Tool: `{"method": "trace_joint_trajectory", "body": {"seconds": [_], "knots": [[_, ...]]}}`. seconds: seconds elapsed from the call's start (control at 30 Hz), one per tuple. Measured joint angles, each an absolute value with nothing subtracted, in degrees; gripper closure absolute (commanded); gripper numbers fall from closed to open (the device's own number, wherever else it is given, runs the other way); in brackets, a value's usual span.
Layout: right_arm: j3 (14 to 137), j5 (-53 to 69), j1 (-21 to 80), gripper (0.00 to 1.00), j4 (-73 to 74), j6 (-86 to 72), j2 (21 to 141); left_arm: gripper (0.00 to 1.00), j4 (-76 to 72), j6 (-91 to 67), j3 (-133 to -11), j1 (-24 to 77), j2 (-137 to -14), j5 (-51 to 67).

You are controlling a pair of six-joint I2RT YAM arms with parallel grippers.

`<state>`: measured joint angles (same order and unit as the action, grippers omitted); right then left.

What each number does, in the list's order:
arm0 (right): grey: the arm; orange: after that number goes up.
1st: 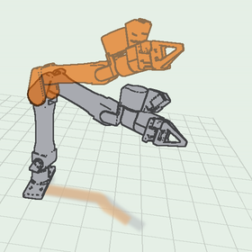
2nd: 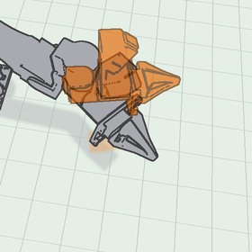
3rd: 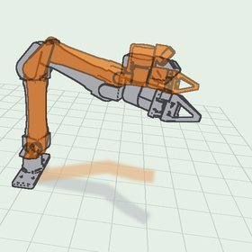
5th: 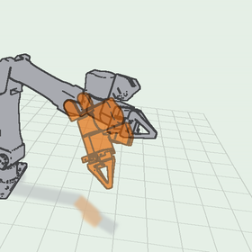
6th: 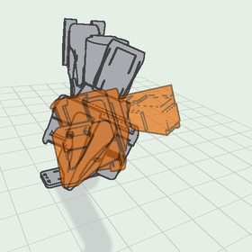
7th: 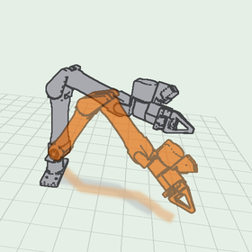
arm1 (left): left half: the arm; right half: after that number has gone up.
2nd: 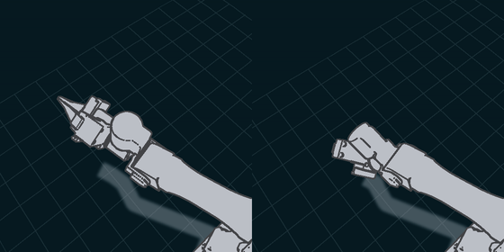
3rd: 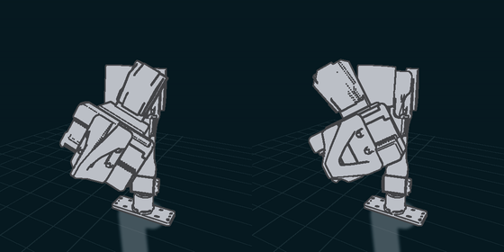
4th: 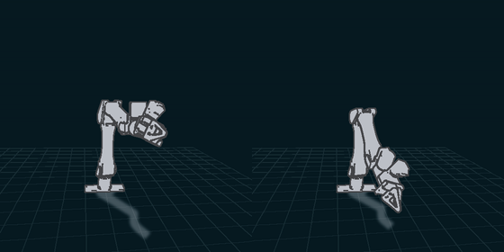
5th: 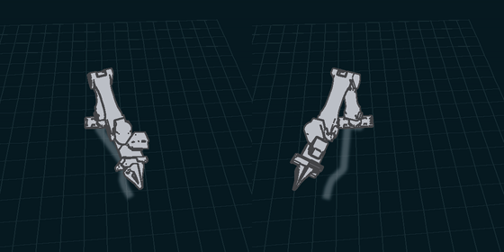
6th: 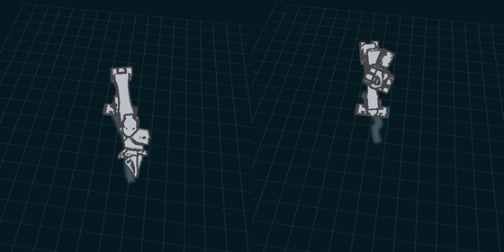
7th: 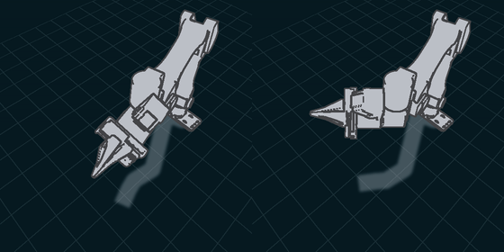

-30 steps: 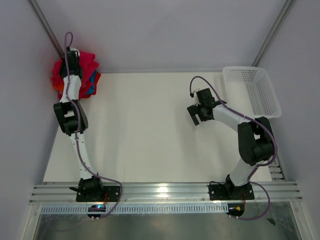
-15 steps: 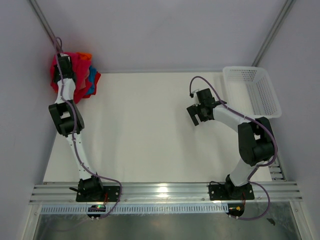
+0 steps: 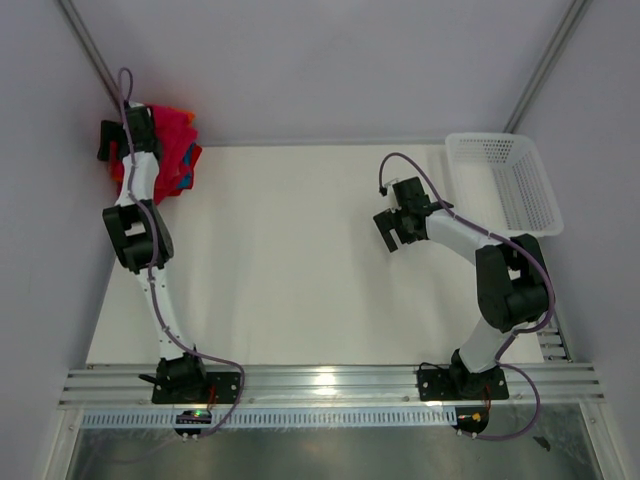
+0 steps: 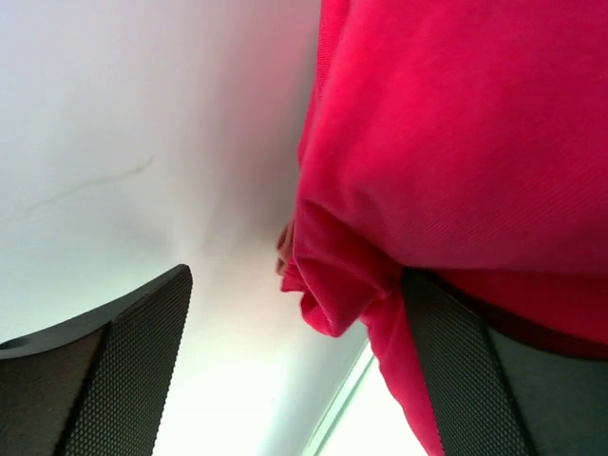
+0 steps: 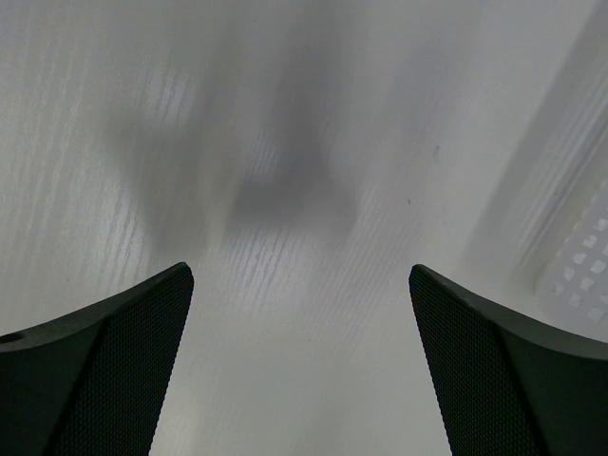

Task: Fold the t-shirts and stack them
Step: Put the neatly folded tshirt into the corner of the board with the left arm

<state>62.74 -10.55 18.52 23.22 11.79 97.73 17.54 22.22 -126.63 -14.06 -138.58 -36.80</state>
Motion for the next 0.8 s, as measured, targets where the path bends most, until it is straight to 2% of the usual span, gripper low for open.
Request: {"method": "trace_joint_trajectory", "body": {"seconds": [0.8], "knots": [[62.0,-10.5,18.5,0.01,23.2,11.8,97.7,0.02,20.0,21.8,-130.7,-10.3,-138.2,-37.3]]}}
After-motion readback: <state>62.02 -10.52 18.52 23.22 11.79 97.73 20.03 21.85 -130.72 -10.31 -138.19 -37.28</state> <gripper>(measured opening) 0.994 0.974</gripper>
